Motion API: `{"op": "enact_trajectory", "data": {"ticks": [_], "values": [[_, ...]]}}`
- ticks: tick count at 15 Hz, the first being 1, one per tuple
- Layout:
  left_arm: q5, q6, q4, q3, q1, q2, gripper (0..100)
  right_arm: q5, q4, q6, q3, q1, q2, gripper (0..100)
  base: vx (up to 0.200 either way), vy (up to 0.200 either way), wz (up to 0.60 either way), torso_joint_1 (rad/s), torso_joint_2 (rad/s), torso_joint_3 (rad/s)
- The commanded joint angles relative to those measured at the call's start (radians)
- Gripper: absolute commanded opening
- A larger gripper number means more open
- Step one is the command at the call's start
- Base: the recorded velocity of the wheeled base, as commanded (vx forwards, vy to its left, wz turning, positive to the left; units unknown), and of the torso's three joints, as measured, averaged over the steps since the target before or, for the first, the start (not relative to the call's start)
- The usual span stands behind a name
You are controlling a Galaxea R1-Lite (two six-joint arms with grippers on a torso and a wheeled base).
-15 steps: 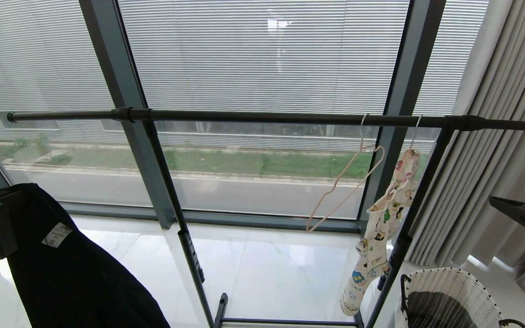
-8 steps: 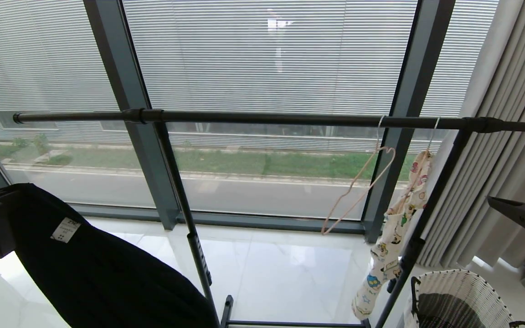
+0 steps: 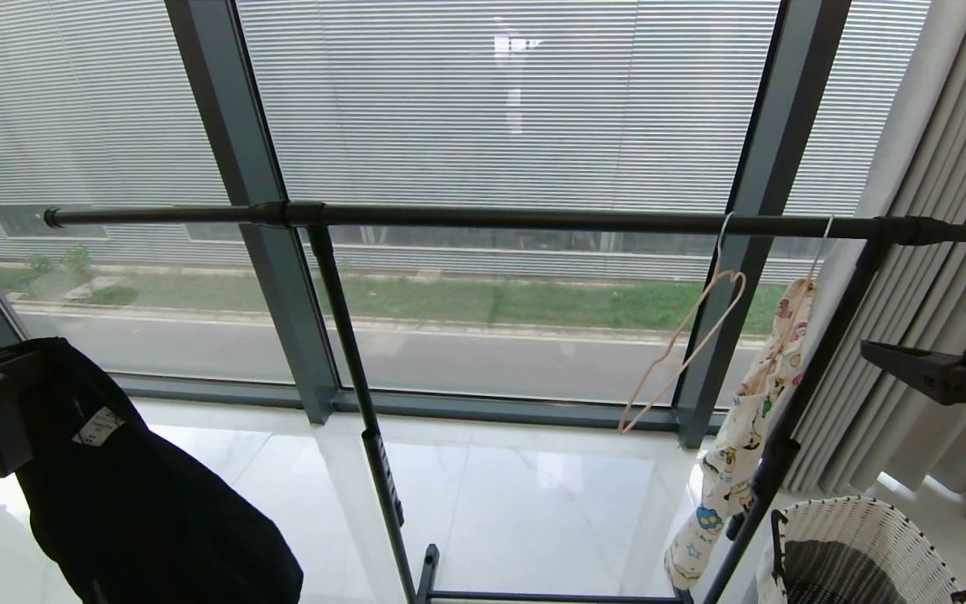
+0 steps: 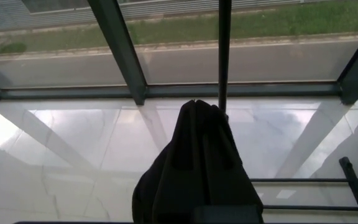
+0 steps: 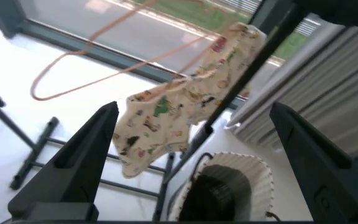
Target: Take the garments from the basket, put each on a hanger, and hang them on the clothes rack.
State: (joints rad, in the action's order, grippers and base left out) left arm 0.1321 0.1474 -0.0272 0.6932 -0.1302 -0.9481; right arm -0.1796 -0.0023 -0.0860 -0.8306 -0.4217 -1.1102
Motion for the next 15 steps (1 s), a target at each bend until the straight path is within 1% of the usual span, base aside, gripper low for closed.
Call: {"op": "enact_trajectory", "data": {"ticks": [1,4,5,6,8,9,14,15], "values": [[0.000,0.001,0.000,0.006,0.001,-0.006,0,-0.001,-0.025,0.025,-0.035,-0.075,-0.117,100,0.000,0.000,0.00,0.000,0.00,0.000],[0.000,0.004,0.000,0.012,0.001,-0.009,0,-0.012,-0.119,0.063,-0.116,-0.100,-0.309,100,0.000,0.000,0.00,0.000,0.00,0.000],[0.000,0.009,0.000,0.011,0.001,-0.009,0,-0.021,-0.127,0.077,-0.151,-0.100,-0.358,100,0.000,0.000,0.00,0.000,0.00,0.000],[0.000,0.009,0.000,0.011,0.001,-0.009,0,-0.031,-0.127,0.089,-0.180,-0.104,-0.387,100,0.200,0.000,0.00,0.002,0.00,0.007],[0.000,0.009,0.000,0.008,0.001,-0.014,0,-0.049,-0.127,0.094,-0.183,-0.137,-0.399,100,0.200,0.000,0.00,0.000,0.00,0.000],[0.000,0.007,0.000,0.006,0.001,-0.012,0,-0.057,-0.127,0.095,-0.183,-0.154,-0.401,100,0.000,0.000,0.00,0.000,0.00,0.000],[0.000,0.007,0.000,0.005,-0.009,-0.011,0,-0.064,-0.127,0.098,-0.182,-0.170,-0.444,100,0.000,0.000,0.00,0.000,0.00,0.000],[0.000,0.007,0.000,0.005,-0.012,-0.012,0,-0.084,-0.127,0.104,-0.183,-0.181,-0.468,100,0.000,0.000,0.00,0.000,0.00,0.000]]}}
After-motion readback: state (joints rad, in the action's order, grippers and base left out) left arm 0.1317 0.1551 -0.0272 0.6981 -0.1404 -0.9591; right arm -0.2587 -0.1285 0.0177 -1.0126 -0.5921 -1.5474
